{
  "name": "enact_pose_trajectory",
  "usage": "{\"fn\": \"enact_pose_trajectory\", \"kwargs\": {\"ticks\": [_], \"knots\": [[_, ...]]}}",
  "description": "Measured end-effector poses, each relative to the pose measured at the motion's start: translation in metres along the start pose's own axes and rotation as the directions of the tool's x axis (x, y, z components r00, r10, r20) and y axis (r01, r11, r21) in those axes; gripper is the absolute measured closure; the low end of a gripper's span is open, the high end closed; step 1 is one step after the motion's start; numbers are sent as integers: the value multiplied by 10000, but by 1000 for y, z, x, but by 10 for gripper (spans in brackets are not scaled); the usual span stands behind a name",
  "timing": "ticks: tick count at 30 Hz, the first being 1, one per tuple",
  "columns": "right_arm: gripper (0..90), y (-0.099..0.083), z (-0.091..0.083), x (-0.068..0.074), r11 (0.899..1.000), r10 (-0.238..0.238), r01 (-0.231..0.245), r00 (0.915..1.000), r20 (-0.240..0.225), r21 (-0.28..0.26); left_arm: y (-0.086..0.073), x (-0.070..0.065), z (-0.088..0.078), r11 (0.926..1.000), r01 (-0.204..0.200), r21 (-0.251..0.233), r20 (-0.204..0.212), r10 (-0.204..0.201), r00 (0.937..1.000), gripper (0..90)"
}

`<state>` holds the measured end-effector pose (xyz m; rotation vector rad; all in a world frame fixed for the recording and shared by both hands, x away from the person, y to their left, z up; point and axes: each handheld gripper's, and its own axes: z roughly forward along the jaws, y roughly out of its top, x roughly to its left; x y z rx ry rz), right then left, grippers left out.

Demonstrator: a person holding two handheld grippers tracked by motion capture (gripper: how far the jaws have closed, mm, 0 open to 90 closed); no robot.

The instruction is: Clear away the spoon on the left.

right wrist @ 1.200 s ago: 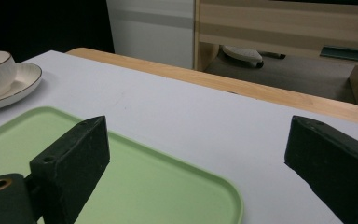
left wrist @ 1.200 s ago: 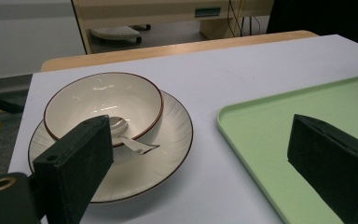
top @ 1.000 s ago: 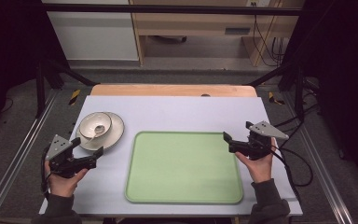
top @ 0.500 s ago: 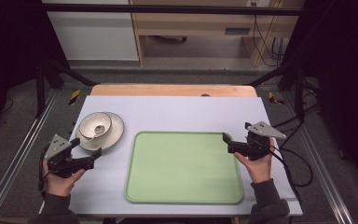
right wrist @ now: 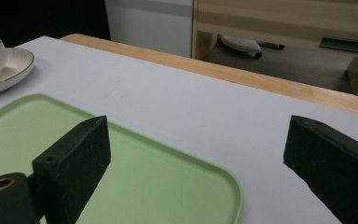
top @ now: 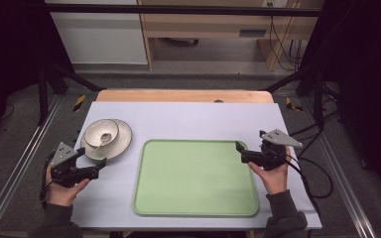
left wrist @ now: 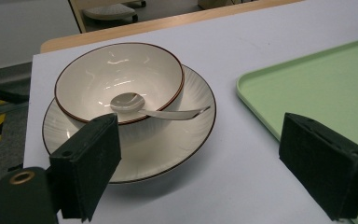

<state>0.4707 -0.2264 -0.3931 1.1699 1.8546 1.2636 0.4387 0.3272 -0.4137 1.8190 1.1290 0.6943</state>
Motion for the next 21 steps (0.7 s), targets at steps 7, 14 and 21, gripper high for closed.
{"fn": "enact_pose_trajectory", "kwargs": {"ticks": [7,14,21], "knots": [[79,0,1,1,10000,29,-29,10000,-73,43,0,2,4,9998,-186,122,-207,189,9996,189],[81,-1,3,1,9999,-15,16,10000,-71,122,1,4,11,9991,-404,140,-327,408,9986,304],[83,-1,4,1,9998,-22,24,10000,-89,187,2,7,17,9979,-617,199,-567,627,9964,427]]}}
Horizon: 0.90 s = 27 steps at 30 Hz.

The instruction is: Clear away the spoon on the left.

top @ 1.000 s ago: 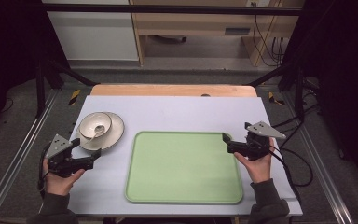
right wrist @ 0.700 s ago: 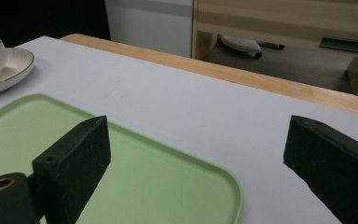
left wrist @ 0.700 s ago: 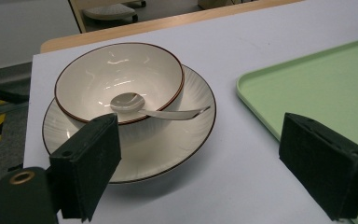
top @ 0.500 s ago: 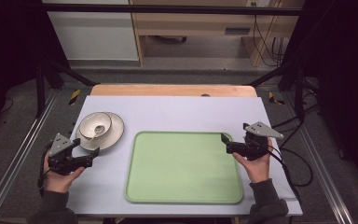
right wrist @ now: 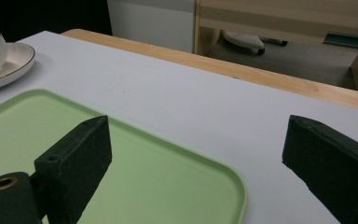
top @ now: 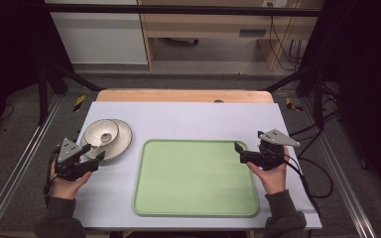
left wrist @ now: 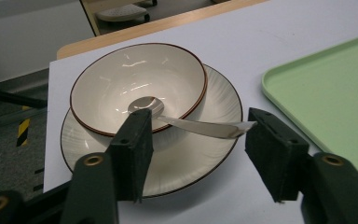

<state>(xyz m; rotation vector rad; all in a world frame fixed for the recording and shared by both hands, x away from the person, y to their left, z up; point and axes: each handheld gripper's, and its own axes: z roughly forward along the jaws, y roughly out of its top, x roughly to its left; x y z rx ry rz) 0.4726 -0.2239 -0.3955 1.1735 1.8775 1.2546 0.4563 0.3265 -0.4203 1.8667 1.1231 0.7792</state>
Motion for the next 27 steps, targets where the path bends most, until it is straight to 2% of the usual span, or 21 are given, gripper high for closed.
{"fn": "enact_pose_trajectory", "kwargs": {"ticks": [2,14,21,27], "knots": [[84,0,0,0,10000,0,0,10000,-25,30,0,1,1,10000,3,8,-64,-3,10000,489],[84,-1,1,1,9999,-33,34,10000,-49,103,-1,3,-1,9999,-78,-114,-97,77,9999,681],[84,-1,3,1,9999,-54,54,10000,-56,137,0,2,-3,9997,-165,-199,-229,161,9996,753],[84,-1,3,1,9998,-71,72,10000,-60,166,1,1,-5,9996,-211,-204,-382,203,9991,777]]}}
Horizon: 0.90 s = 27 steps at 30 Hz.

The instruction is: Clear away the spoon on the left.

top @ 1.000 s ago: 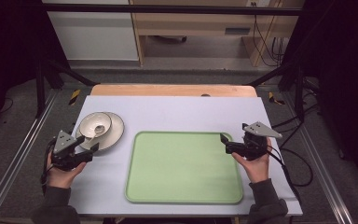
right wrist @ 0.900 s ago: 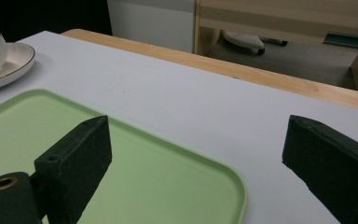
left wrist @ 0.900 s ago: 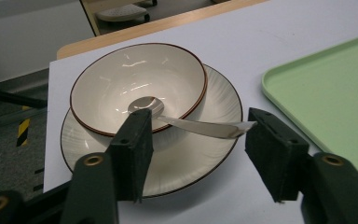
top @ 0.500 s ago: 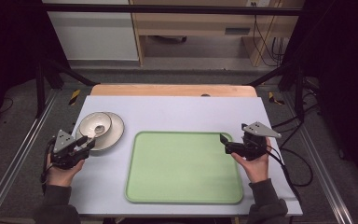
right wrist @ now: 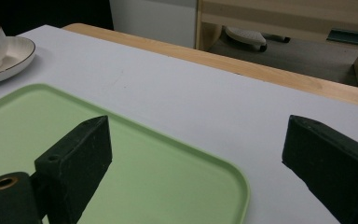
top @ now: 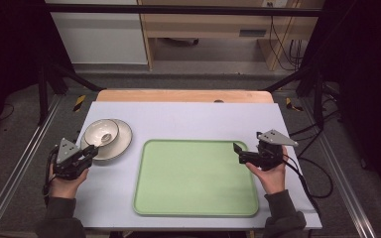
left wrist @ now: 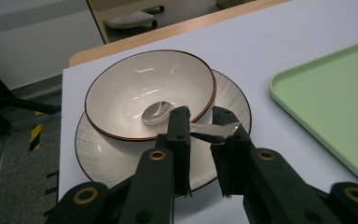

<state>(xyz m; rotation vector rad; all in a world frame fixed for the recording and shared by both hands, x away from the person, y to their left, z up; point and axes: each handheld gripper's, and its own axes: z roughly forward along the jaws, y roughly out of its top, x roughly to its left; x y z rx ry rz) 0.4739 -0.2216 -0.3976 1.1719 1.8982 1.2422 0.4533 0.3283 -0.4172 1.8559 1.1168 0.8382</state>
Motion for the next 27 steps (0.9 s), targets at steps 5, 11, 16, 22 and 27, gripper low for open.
{"fn": "enact_pose_trajectory", "kwargs": {"ticks": [5,11,16,22,27], "knots": [[83,0,0,0,10000,5,-5,10000,9,48,1,0,-2,10000,34,-10,-109,-34,9999,814],[83,0,1,0,10000,-46,46,10000,-9,50,1,0,-3,10000,18,-40,-233,-19,9997,841],[82,0,1,0,10000,-32,32,10000,-2,64,1,1,-5,10000,77,-54,-328,-79,9994,873],[81,0,1,0,9999,-34,34,10000,-15,105,2,1,-5,10000,44,-31,-305,-45,9995,886],[81,0,1,0,9999,-40,40,10000,-18,113,2,-1,-6,10000,9,-41,-296,-10,9996,888]]}}
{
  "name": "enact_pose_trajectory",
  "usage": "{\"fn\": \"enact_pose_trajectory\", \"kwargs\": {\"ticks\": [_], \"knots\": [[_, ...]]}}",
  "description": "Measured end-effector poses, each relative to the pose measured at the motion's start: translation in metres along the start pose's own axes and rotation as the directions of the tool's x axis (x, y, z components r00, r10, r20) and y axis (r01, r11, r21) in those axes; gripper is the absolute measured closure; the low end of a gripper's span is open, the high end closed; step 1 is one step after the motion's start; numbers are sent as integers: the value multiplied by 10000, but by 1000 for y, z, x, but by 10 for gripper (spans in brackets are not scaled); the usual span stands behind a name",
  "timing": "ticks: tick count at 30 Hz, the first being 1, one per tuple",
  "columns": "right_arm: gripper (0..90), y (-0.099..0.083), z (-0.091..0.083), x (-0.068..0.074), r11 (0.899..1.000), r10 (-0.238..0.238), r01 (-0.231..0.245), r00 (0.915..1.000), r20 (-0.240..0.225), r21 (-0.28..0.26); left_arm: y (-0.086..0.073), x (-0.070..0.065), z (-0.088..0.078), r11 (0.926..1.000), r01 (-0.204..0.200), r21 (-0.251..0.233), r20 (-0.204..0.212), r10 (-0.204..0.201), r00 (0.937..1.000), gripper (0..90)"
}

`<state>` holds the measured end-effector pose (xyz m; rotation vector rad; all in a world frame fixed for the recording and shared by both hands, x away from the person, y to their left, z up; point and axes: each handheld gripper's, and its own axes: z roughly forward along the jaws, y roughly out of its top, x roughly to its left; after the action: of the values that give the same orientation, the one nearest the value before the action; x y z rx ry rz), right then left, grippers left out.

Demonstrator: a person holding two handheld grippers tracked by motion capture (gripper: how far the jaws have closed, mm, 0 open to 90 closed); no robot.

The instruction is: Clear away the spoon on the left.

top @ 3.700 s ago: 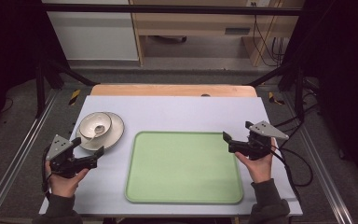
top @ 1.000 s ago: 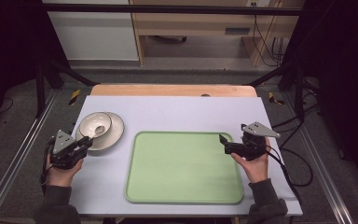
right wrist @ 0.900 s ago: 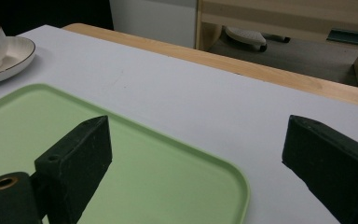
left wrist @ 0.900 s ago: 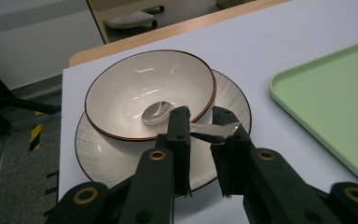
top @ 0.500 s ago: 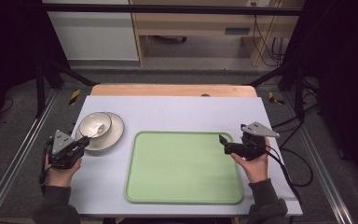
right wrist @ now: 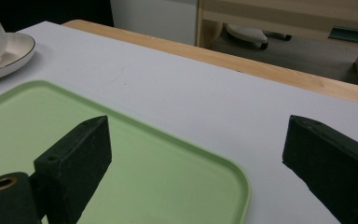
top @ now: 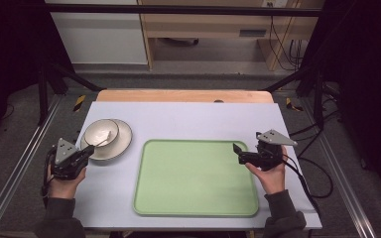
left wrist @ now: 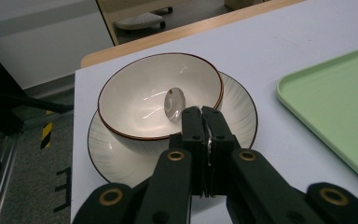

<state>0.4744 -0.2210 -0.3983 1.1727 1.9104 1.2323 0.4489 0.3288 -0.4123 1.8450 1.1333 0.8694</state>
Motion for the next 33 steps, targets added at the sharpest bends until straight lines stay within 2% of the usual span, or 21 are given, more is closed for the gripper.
{"fn": "enact_pose_trajectory", "kwargs": {"ticks": [7,19,33], "knots": [[81,0,0,0,10000,0,0,10000,0,-6,2,-1,-4,9998,43,-184,37,-42,10000,891],[79,0,0,0,10000,-4,4,10000,4,7,7,-3,-12,9990,-96,-444,-165,89,9998,892],[78,0,0,0,10000,7,-7,10000,-38,38,12,-2,-23,9967,-70,-803,-288,47,9996,892]]}}
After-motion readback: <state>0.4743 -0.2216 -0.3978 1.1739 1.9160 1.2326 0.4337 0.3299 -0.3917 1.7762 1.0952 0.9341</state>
